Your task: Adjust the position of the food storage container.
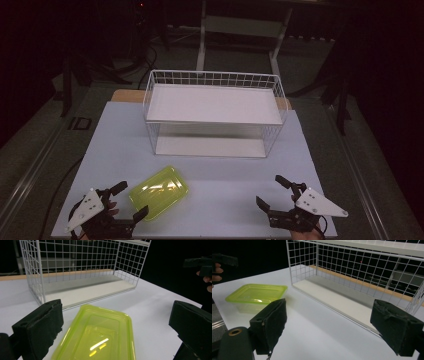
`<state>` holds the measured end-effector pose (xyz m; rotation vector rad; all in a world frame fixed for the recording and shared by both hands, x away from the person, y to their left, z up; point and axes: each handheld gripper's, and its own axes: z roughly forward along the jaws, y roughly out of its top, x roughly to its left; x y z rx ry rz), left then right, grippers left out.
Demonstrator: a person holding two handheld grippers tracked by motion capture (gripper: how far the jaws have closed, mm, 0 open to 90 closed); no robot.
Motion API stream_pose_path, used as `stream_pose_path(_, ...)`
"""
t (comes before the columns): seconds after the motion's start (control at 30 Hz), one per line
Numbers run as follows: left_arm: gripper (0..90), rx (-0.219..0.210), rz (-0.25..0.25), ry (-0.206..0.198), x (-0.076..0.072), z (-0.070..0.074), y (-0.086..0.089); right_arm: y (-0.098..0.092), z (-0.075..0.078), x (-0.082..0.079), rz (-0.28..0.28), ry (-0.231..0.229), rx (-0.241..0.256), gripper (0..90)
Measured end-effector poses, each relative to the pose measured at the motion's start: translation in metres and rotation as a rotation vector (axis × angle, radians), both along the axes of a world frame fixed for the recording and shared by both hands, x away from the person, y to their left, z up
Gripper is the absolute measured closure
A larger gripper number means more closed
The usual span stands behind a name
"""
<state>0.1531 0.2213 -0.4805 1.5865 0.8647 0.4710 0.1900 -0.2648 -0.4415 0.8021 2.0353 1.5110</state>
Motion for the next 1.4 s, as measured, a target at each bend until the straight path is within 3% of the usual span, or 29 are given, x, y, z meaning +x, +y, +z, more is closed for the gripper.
stream_pose_path(0.13,0.0,0.011,-0.02,-0.006,0.0,0.004,0.002,0.001,0.001,0.0,0.005,-0.001,0.009,13.5)
stream_pose_path(0.2,0.0,-0.002,-0.037,0.01,0.001,0.007,0.004,0.002,0.002,0.0,0.006,0.001,0.016,13.4)
stream_pose_path(0.33,0.0,-0.074,-0.088,0.055,0.003,0.013,0.009,0.003,0.004,0.0,0.008,-0.001,0.017,13.3)
stream_pose_path(0.43,0.0,-0.063,-0.099,0.062,0.003,0.016,0.012,0.004,0.004,0.0,0.003,-0.007,0.017,13.3)
stream_pose_path(0.53,0.0,-0.081,-0.093,0.046,0.0,0.02,0.018,0.004,0.005,0.002,0.0,-0.008,0.024,13.3)
stream_pose_path(0.7,0.0,-0.036,-0.097,0.026,-0.003,0.02,0.02,0.006,0.004,0.005,0.005,0.0,0.025,13.3)
stream_pose_path(0.93,0.0,0.019,-0.098,0.075,0.002,0.009,0.029,0.008,0.002,0.007,0.013,0.014,0.024,13.3)
stream_pose_path(1.17,16.6,0.127,-0.07,0.15,0.01,-0.011,0.045,0.007,0.001,0.009,0.022,0.026,0.026,13.3)
stream_pose_path(1.33,44.5,0.176,-0.102,0.207,0.014,-0.025,0.053,0.007,0.002,0.009,0.023,0.028,0.03,13.4)
stream_pose_path(1.4,52.5,0.196,-0.114,0.207,0.014,-0.029,0.055,0.007,0.002,0.009,0.026,0.032,0.029,13.4)
